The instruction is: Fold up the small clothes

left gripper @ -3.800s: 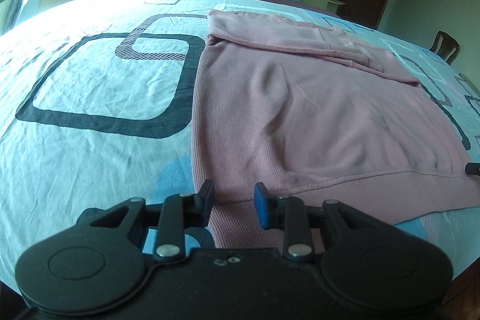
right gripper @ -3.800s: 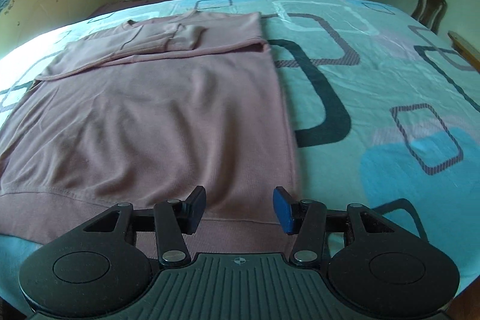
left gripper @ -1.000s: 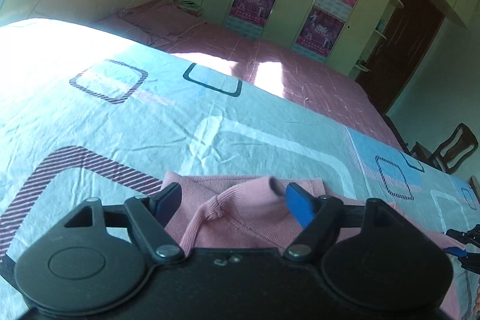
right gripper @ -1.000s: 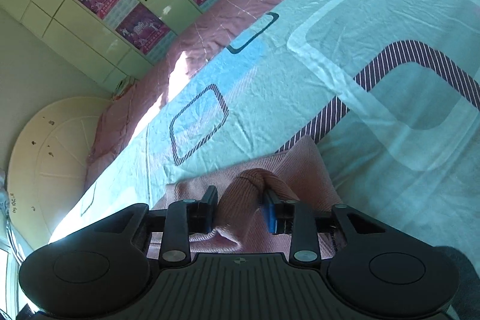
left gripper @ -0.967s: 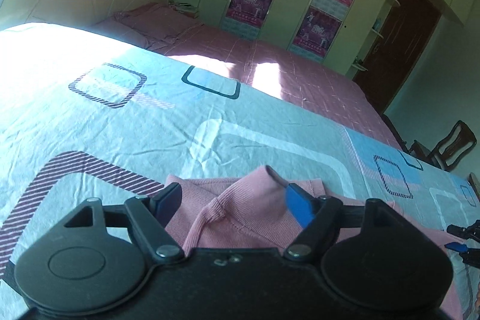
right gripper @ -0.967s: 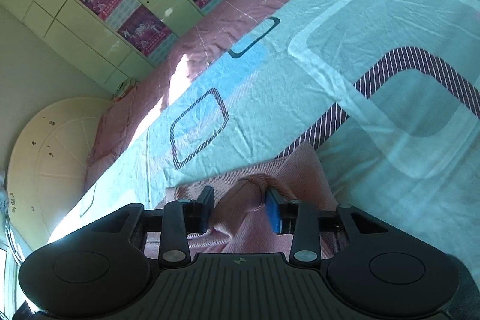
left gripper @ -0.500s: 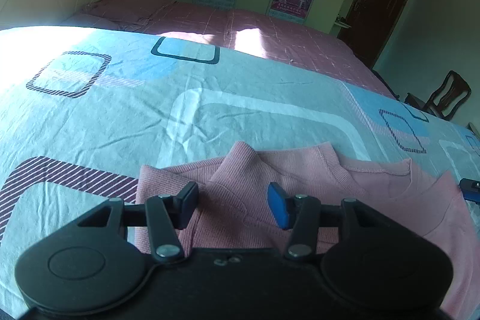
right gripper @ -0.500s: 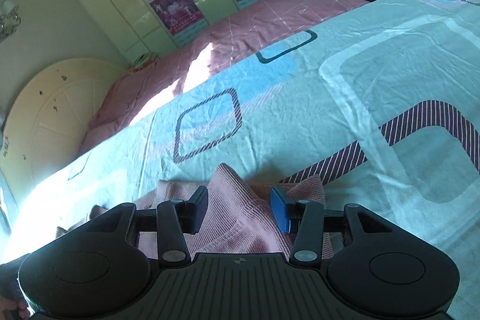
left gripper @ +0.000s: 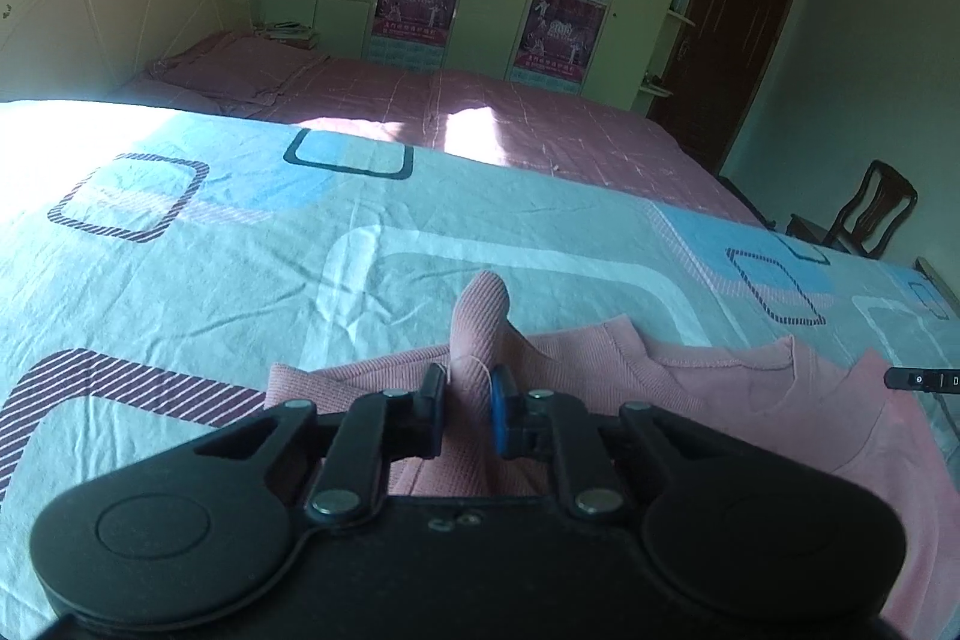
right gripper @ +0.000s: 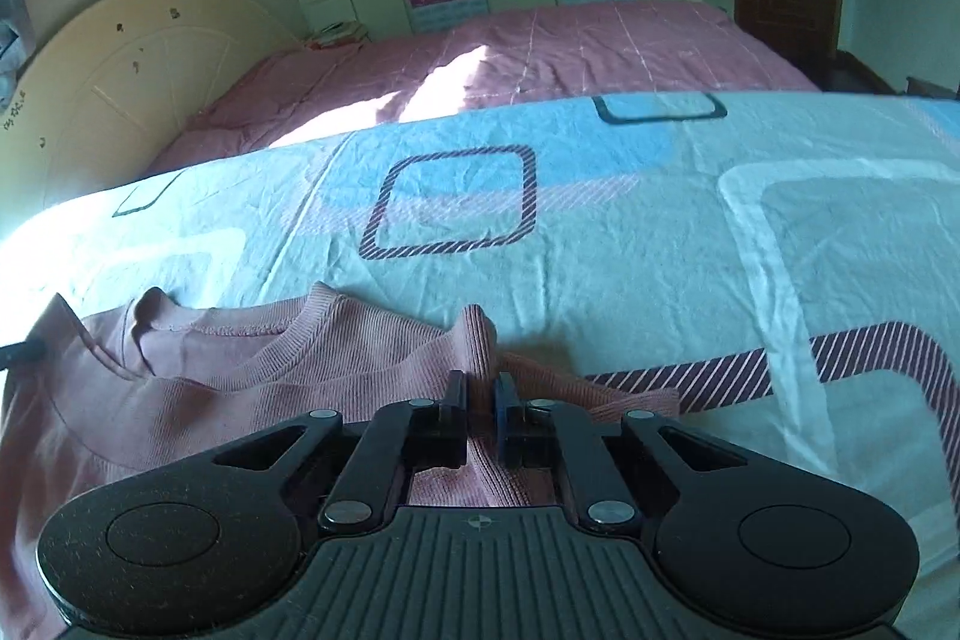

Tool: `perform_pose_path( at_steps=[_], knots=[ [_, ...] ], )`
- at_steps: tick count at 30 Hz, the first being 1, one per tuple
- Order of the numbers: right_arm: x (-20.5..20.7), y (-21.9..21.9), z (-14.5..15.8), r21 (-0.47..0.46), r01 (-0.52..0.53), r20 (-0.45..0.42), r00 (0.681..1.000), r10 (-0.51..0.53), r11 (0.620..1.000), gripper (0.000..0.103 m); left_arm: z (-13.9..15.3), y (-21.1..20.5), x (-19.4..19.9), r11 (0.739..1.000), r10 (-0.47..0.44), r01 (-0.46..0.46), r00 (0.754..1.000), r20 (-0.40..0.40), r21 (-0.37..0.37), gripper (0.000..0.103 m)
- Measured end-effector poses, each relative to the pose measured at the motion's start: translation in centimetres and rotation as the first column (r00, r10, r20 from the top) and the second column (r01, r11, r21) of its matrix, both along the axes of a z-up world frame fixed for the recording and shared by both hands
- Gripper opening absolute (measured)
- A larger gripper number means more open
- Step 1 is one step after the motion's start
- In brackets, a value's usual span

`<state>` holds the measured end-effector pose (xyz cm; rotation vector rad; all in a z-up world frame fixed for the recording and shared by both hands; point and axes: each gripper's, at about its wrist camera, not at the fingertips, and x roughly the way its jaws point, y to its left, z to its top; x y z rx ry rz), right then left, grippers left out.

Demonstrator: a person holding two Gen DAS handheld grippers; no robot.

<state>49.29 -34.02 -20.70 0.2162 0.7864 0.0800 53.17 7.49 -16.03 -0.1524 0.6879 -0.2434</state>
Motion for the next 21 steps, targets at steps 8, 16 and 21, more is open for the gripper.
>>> perform_pose_path(
  at_steps=[8, 16, 21],
  knots=[
    [-0.4, -1.4, -1.4, -0.001, 0.200, 0.006, 0.980, -0.200, 0.980, 0.000, -2.1, 0.1, 0.1, 0.987, 0.158, -0.158, 0.987, -0.008, 0.043, 0.015],
    [-1.8, -2.9, -0.6, 0.164, 0.193, 0.012, 0.980, -0.197, 0.967, 0.051, -2.0, -0.7, -0.1, 0.988, 0.102, -0.098, 0.994, -0.024, 0.121, 0.023],
    [-1.0, -1.4, 0.1, 0.135, 0.113, 0.004, 0.993, -0.115, 0.984, 0.048, -2.0, -0.8, -0.7, 0.987, 0.096, -0.092, 0.995, -0.022, 0.130, 0.027]
  ],
)
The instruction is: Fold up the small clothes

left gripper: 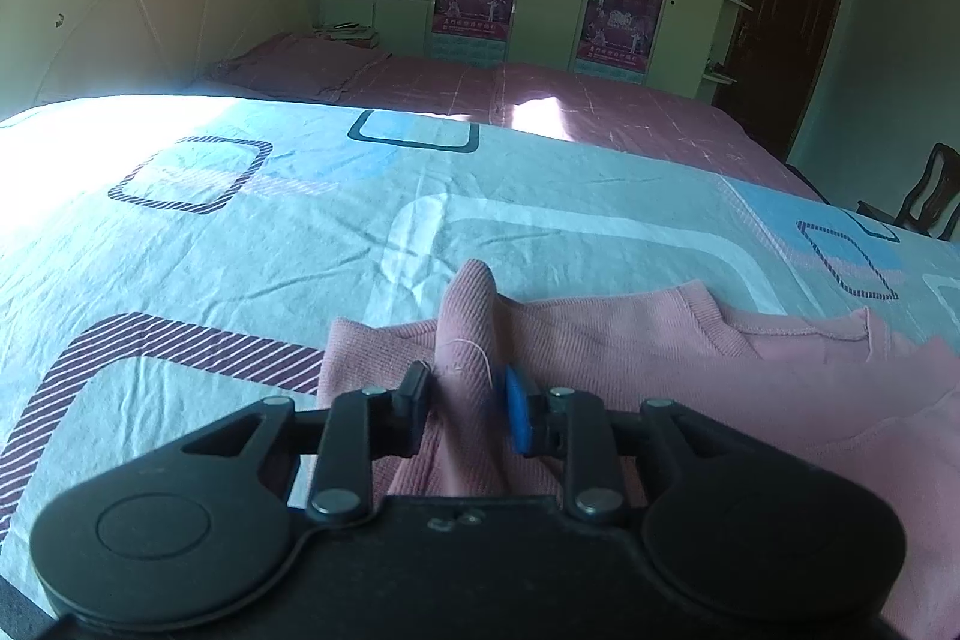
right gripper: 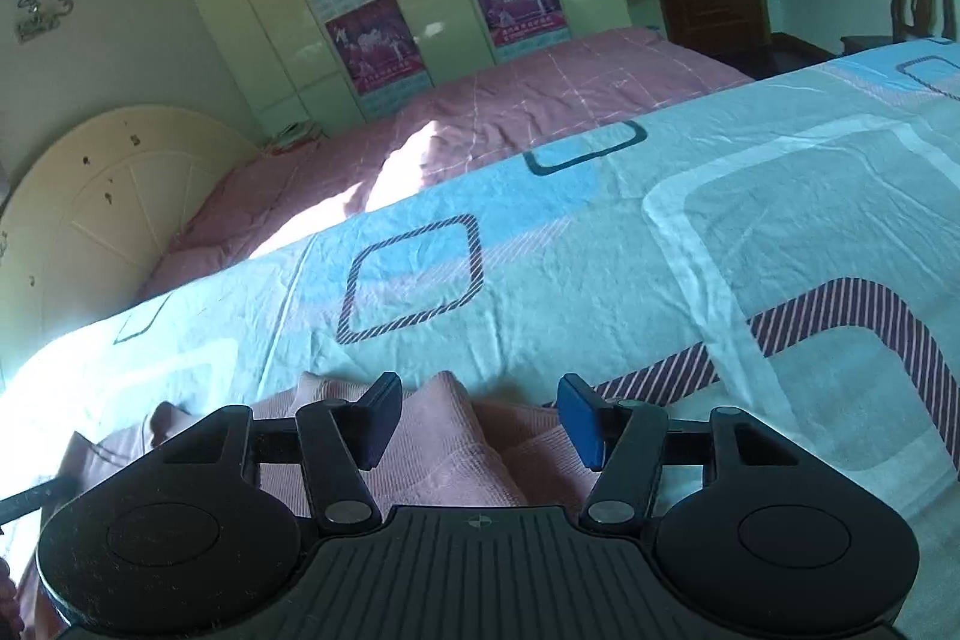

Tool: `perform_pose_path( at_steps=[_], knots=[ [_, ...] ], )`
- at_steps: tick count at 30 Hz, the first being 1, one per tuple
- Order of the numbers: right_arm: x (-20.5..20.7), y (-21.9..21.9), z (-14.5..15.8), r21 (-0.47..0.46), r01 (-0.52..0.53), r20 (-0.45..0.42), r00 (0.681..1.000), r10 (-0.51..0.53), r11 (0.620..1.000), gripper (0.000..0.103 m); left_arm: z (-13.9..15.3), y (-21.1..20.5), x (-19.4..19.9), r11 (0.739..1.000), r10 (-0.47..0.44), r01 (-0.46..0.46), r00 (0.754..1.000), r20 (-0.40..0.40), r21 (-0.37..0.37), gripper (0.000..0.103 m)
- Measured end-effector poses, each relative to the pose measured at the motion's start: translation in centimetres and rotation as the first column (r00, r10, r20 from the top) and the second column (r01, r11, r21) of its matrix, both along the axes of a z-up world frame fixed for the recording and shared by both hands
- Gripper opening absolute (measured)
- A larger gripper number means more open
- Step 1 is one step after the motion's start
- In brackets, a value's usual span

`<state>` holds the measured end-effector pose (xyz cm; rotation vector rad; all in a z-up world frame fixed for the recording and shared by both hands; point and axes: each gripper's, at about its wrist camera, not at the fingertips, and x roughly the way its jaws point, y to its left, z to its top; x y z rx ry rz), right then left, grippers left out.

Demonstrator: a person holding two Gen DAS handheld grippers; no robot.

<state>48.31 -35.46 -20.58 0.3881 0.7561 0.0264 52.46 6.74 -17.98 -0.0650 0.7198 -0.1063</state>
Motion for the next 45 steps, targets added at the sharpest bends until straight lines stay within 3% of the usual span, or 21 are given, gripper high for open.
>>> perform_pose_path(
  at_steps=[1, 4, 6, 8, 11, 12, 13, 16, 18, 20, 24, 29, 36, 40, 43, 45],
  knots=[
    [0.3, 0.4, -0.3, -0.016, -0.021, -0.024, 0.999, 0.021, 1.000, 0.037, 0.0, -0.1, -0.1, 1.000, -0.001, 0.001, 1.000, 0.000, 0.005, 0.028],
    [0.8, 1.7, -2.0, -0.065, -0.064, -0.096, 0.994, 0.057, 0.996, 0.027, -0.2, -0.2, -0.4, 1.000, -0.003, 0.003, 1.000, -0.002, 0.018, 0.032],
    [0.6, 2.2, -2.3, -0.073, -0.078, -0.091, 0.993, 0.072, 0.994, 0.014, -0.4, -0.4, -0.4, 0.999, -0.005, 0.005, 1.000, 0.001, 0.032, 0.032],
    [0.2, 3.2, -1.8, -0.140, -0.099, -0.058, 0.994, 0.091, 0.985, 0.009, -0.5, -0.7, -0.4, 0.999, -0.006, 0.005, 1.000, 0.008, 0.045, 0.032],
    [-0.2, 3.4, -1.6, -0.279, -0.022, 0.000, 1.000, 0.023, 0.960, 0.009, -0.6, -0.9, -0.6, 0.998, -0.007, 0.005, 1.000, 0.023, 0.070, 0.035],
    [0.1, 3.1, -2.2, -0.284, -0.001, -0.023, 1.000, -0.006, 0.959, 0.009, -0.8, -1.1, -0.6, 0.996, -0.011, 0.009, 1.000, 0.028, 0.086, 0.036],
    [0.4, 2.8, -2.9, -0.258, 0.000, -0.054, 0.998, -0.014, 0.966, 0.009, -1.0, -1.3, -0.7, 0.995, -0.015, 0.011, 0.999, 0.036, 0.101, 0.037],
    [0.0, 3.7, -2.8, -0.269, -0.023, -0.031, 0.999, 0.015, 0.963, 0.009, -0.7, -1.2, -0.9, 0.995, -0.013, 0.009, 0.999, 0.040, 0.101, 0.037],
    [-0.5, 3.5, -2.0, -0.243, -0.006, -0.010, 1.000, 0.003, 0.970, 0.010, -0.1, -0.8, -1.5, 0.996, -0.010, 0.005, 0.998, 0.057, 0.084, 0.036],
    [-1.3, 3.3, -0.6, -0.203, 0.005, 0.018, 1.000, -0.002, 0.979, 0.018, 0.8, -0.4, -2.4, 0.998, 0.005, -0.011, 0.996, 0.094, 0.070, 0.035],
    [-3.8, 4.9, 1.8, -0.148, -0.073, 0.032, 0.996, 0.079, 0.986, 0.019, 3.0, -0.2, -5.5, 0.999, -0.028, 0.024, 0.990, 0.141, 0.033, 0.037],
    [-6.7, 7.8, 1.8, -0.114, -0.130, 0.008, 0.991, 0.132, 0.985, 0.019, 2.8, -1.6, -9.8, 0.995, -0.089, 0.084, 0.989, 0.117, 0.044, 0.038],
    [-9.4, 8.5, 1.1, -0.104, -0.128, -0.021, 0.992, 0.126, 0.986, 0.019, 0.5, -0.1, -12.1, 0.995, 0.028, -0.031, 0.999, 0.035, 0.092, 0.040],
    [-10.3, 8.6, 0.7, -0.095, -0.120, -0.041, 0.992, 0.116, 0.988, 0.019, 0.2, -0.5, -11.9, 0.992, -0.007, 0.004, 1.000, 0.020, 0.127, 0.046],
    [-10.8, 9.5, 0.4, -0.121, -0.147, -0.049, 0.989, 0.142, 0.982, 0.019, -0.5, -1.1, -12.1, 0.983, -0.013, 0.009, 1.000, 0.016, 0.182, 0.044],
    [-10.8, 10.4, -0.7, -0.215, -0.176, -0.078, 0.984, 0.163, 0.961, 0.019, -1.0, -1.4, -12.6, 0.975, -0.009, 0.000, 0.999, 0.040, 0.223, 0.041]
  ],
)
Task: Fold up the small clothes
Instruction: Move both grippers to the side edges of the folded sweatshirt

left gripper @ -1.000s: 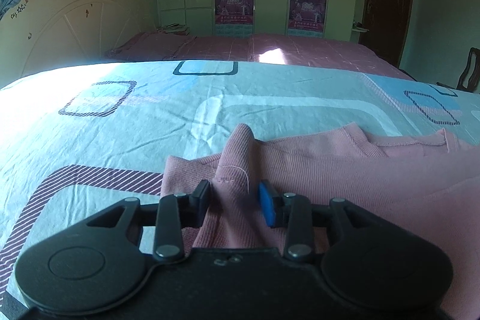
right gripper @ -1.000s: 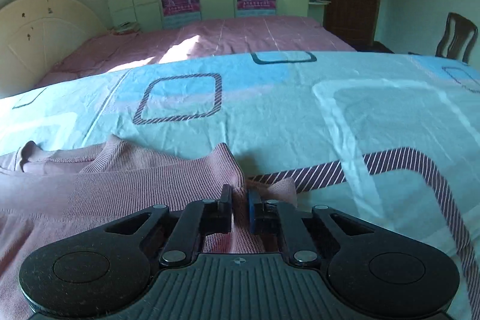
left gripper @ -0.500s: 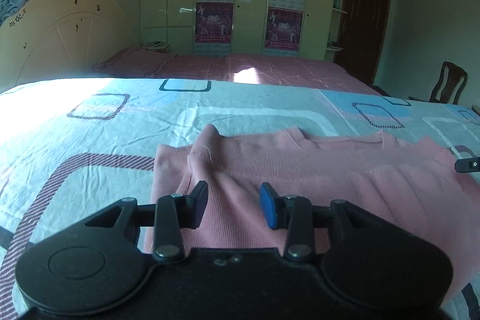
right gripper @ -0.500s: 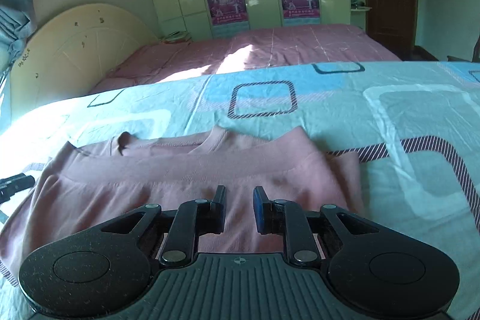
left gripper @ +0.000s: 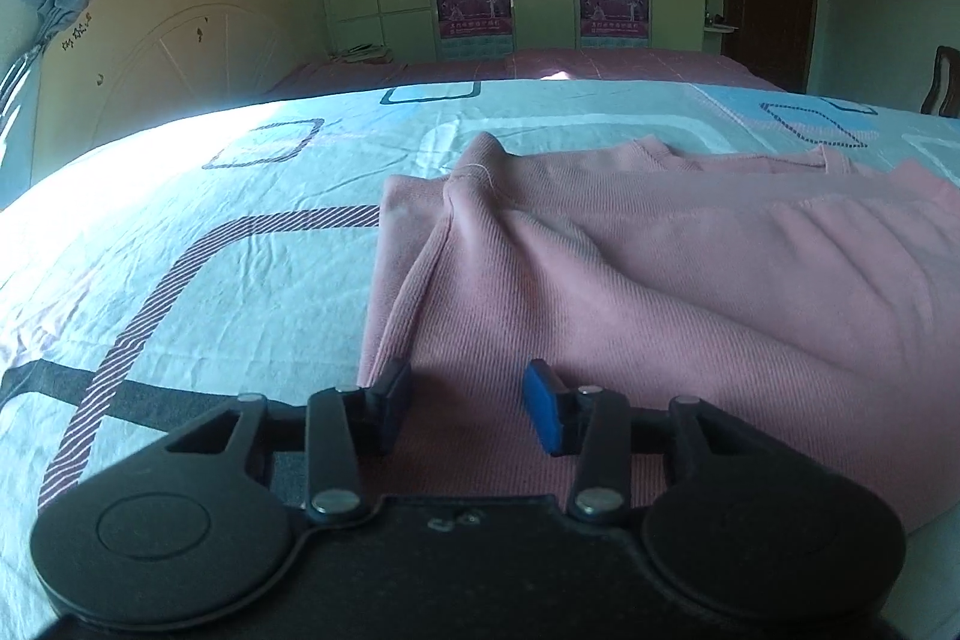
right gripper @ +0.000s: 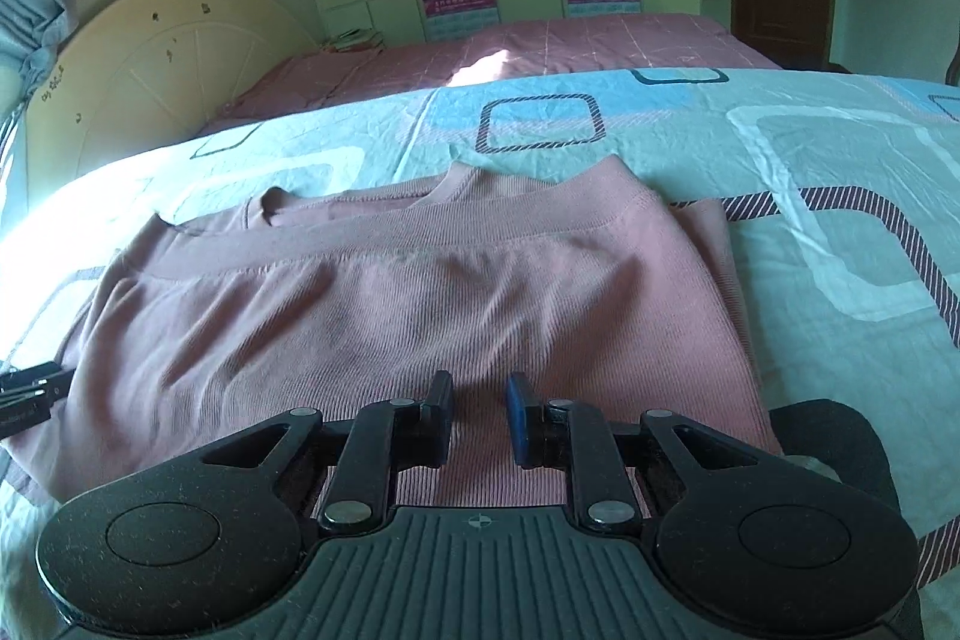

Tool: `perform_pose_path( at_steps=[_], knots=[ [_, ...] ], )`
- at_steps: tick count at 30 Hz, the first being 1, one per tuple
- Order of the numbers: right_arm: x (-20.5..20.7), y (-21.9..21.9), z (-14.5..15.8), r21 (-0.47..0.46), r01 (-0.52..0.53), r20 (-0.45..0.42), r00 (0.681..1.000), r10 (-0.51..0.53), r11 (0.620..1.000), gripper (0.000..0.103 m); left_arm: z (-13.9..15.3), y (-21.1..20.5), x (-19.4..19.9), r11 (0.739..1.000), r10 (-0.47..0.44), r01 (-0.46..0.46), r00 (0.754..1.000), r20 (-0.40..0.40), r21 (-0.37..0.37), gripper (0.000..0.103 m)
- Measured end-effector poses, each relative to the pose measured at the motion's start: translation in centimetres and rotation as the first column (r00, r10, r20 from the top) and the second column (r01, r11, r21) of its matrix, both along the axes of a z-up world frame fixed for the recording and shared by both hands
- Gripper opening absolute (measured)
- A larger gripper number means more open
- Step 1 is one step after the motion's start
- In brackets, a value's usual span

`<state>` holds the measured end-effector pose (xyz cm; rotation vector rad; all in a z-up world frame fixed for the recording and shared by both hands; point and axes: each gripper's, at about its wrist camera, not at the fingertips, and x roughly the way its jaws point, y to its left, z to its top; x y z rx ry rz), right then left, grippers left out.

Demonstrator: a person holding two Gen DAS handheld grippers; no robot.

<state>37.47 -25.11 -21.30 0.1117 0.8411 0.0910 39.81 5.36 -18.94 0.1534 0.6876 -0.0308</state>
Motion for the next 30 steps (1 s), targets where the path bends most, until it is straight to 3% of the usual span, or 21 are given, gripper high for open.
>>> perform_pose_path(
  at_steps=[1, 2, 5, 7, 10, 13, 16, 21, 24, 25, 27, 30],
  knots=[
    [0.0, 0.2, -1.0, -0.095, 0.007, -0.023, 1.000, -0.010, 0.995, 0.019, -0.2, -0.1, -0.3, 1.000, 0.002, -0.002, 1.000, 0.011, 0.015, 0.040],
    [-0.4, -0.3, -1.7, -0.128, 0.010, 0.002, 1.000, -0.010, 0.992, 0.018, -0.3, -0.1, -0.7, 1.000, 0.005, -0.006, 1.000, 0.020, 0.028, 0.039],
    [-1.1, -2.3, -1.6, -0.127, 0.088, -0.017, 0.996, -0.091, 0.988, 0.018, -0.2, 0.3, -1.8, 1.000, 0.022, -0.022, 0.999, 0.024, 0.015, 0.036],
    [-1.5, -2.8, -1.5, -0.143, 0.087, -0.033, 0.995, -0.093, 0.986, 0.018, -0.1, 0.3, -2.4, 1.000, 0.015, -0.015, 1.000, 0.022, 0.024, 0.035],
    [-2.1, -3.2, 0.2, -0.066, 0.097, -0.024, 0.995, -0.098, 0.993, 0.019, 1.3, 0.7, -2.6, 0.999, 0.018, -0.017, 1.000, 0.008, -0.043, 0.028],
    [-2.1, -1.4, 2.2, -0.009, 0.055, 0.035, 0.998, -0.055, 0.998, 0.019, 3.3, 0.2, -3.3, 0.995, -0.010, 0.019, 0.996, 0.090, -0.099, 0.028],
    [-0.7, 0.6, 2.7, 0.059, 0.027, 0.036, 0.999, -0.029, 0.998, 0.019, 4.6, -2.0, -2.1, 0.985, -0.067, 0.084, 0.991, 0.113, -0.152, 0.031],
    [0.9, 4.7, 2.5, 0.060, -0.041, 0.050, 0.998, 0.038, 0.997, 0.019, 2.8, -4.4, 0.3, 0.984, -0.101, 0.107, 0.994, 0.052, -0.142, 0.035],
    [1.0, 4.6, 0.7, 0.031, -0.040, 0.016, 0.999, 0.039, 0.999, 0.019, 0.2, -2.8, 0.0, 0.989, -0.069, 0.066, 0.997, -0.017, -0.133, 0.037],
    [0.9, 4.2, 0.1, 0.019, -0.033, 0.006, 0.999, 0.033, 0.999, 0.019, -0.2, -1.9, -0.7, 0.987, -0.067, 0.066, 0.998, -0.004, -0.146, 0.038],
    [0.4, 3.2, -0.1, 0.023, -0.027, 0.000, 1.000, 0.027, 0.999, 0.019, -0.1, -1.4, -1.8, 0.989, -0.086, 0.087, 0.996, 0.011, -0.122, 0.039],
    [-0.4, 2.5, 1.1, 0.034, -0.007, 0.026, 1.000, 0.006, 0.999, 0.019, 1.2, -1.1, -2.0, 0.991, -0.037, 0.035, 0.999, -0.011, -0.132, 0.035]
  ],
)
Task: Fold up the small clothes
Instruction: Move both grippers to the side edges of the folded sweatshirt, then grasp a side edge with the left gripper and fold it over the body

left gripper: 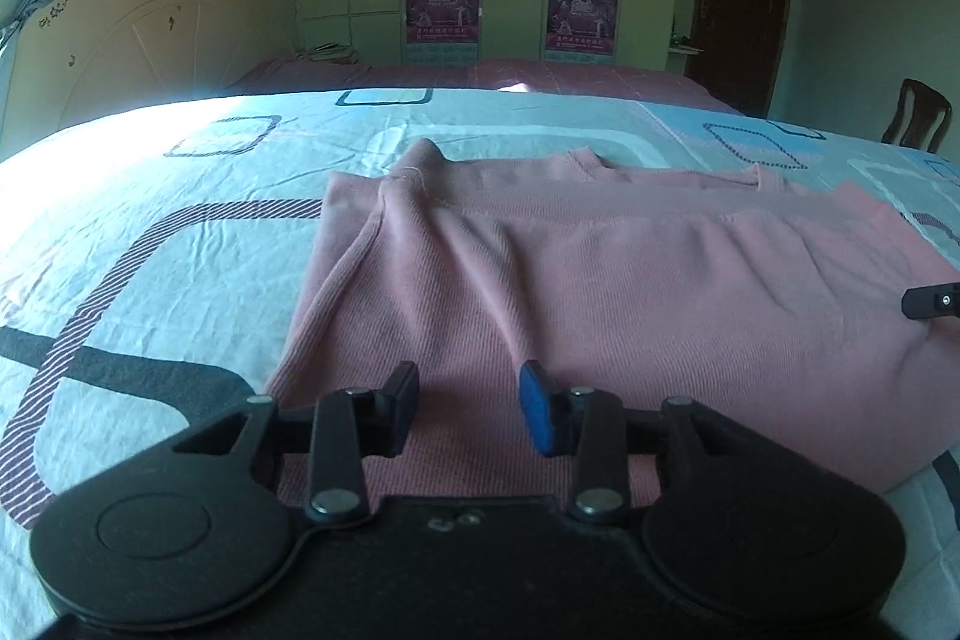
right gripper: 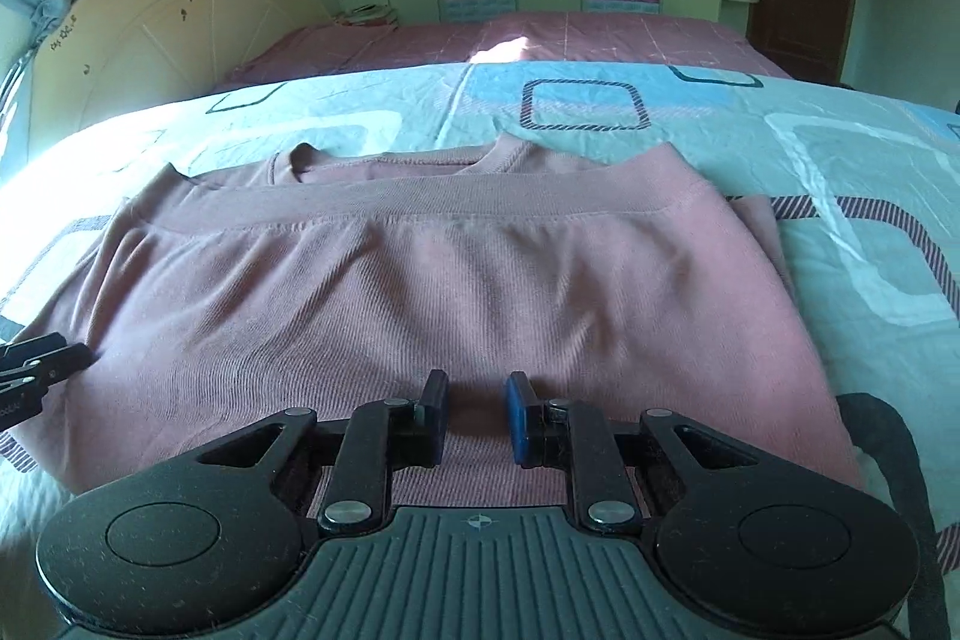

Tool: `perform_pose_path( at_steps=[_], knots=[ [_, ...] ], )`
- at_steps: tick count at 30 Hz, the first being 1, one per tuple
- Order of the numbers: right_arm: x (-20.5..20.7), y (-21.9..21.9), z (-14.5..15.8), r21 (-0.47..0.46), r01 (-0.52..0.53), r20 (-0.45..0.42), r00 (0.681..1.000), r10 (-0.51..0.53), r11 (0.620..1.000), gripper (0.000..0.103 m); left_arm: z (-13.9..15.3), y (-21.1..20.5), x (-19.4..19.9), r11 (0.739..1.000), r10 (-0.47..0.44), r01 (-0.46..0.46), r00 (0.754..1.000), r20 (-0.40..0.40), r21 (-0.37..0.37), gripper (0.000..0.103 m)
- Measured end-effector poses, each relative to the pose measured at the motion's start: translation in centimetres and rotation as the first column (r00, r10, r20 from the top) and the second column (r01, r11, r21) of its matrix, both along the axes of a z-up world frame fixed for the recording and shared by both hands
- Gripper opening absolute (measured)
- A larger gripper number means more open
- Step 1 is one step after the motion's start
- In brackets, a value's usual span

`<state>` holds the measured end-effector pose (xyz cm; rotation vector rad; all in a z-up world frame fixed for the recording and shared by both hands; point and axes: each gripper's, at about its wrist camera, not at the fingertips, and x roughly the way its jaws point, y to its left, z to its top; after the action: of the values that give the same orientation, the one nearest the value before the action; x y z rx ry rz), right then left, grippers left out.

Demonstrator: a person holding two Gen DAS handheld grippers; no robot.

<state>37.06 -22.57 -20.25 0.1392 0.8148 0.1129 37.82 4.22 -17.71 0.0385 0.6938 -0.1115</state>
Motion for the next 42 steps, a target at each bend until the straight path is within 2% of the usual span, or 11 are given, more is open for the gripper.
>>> perform_pose_path(
  at_steps=[3, 5, 10, 12, 21, 26, 29, 36, 37, 40, 42],
  knots=[
    [-0.4, 0.2, 0.0, -0.020, 0.004, -0.003, 1.000, -0.004, 1.000, 0.019, 0.2, -0.4, -0.4, 0.999, -0.007, 0.004, 0.999, 0.044, 0.048, 0.038],
    [-0.4, 0.2, -1.1, -0.045, -0.015, -0.053, 0.998, 0.012, 0.999, 0.019, -1.1, -0.1, 0.2, 0.997, -0.009, 0.010, 1.000, -0.016, 0.075, 0.038],
    [-1.6, -1.3, -2.0, -0.153, 0.011, -0.057, 0.998, -0.020, 0.988, 0.019, -1.0, 1.3, -0.9, 0.993, 0.020, -0.019, 1.000, -0.005, 0.116, 0.038],
    [-1.9, -2.4, -2.0, -0.127, 0.038, -0.065, 0.997, -0.047, 0.991, 0.019, -0.7, 1.3, -1.3, 0.992, 0.023, -0.021, 1.000, -0.010, 0.121, 0.037],
    [-1.8, -0.3, 1.7, 0.039, 0.028, -0.007, 1.000, -0.028, 0.999, 0.019, 2.6, -2.1, -0.8, 0.998, -0.036, 0.036, 0.999, 0.001, -0.053, 0.038],
    [-1.0, 3.6, 1.8, 0.044, -0.059, 0.008, 0.998, 0.059, 0.997, 0.019, 1.1, -4.1, 0.7, 0.998, -0.052, 0.049, 0.997, -0.062, -0.050, 0.042],
    [-0.8, 5.1, 0.7, 0.033, -0.092, -0.022, 0.995, 0.093, 0.995, 0.019, -0.4, -3.9, 0.5, 0.999, -0.039, 0.036, 0.997, -0.071, -0.037, 0.053],
    [-0.5, 5.8, 0.0, 0.015, -0.122, -0.047, 0.991, 0.122, 0.992, 0.021, 0.2, -2.7, 0.2, 0.998, -0.012, 0.005, 0.994, -0.110, -0.063, 0.062],
    [-0.4, 6.2, 0.4, 0.013, -0.127, -0.029, 0.991, 0.128, 0.992, 0.026, 0.5, -2.5, 0.0, 0.998, -0.008, 0.000, 0.993, -0.115, -0.070, 0.061],
    [-0.1, 7.7, 1.5, -0.002, -0.148, 0.015, 0.989, 0.148, 0.989, 0.060, 1.0, -1.7, -0.6, 0.995, -0.001, -0.012, 0.991, -0.132, -0.096, 0.061],
    [0.0, 8.5, 1.9, 0.002, -0.149, 0.041, 0.988, 0.149, 0.989, 0.060, 1.2, -0.7, -1.3, 0.990, 0.010, -0.031, 0.988, -0.153, -0.136, 0.062]
  ],
)
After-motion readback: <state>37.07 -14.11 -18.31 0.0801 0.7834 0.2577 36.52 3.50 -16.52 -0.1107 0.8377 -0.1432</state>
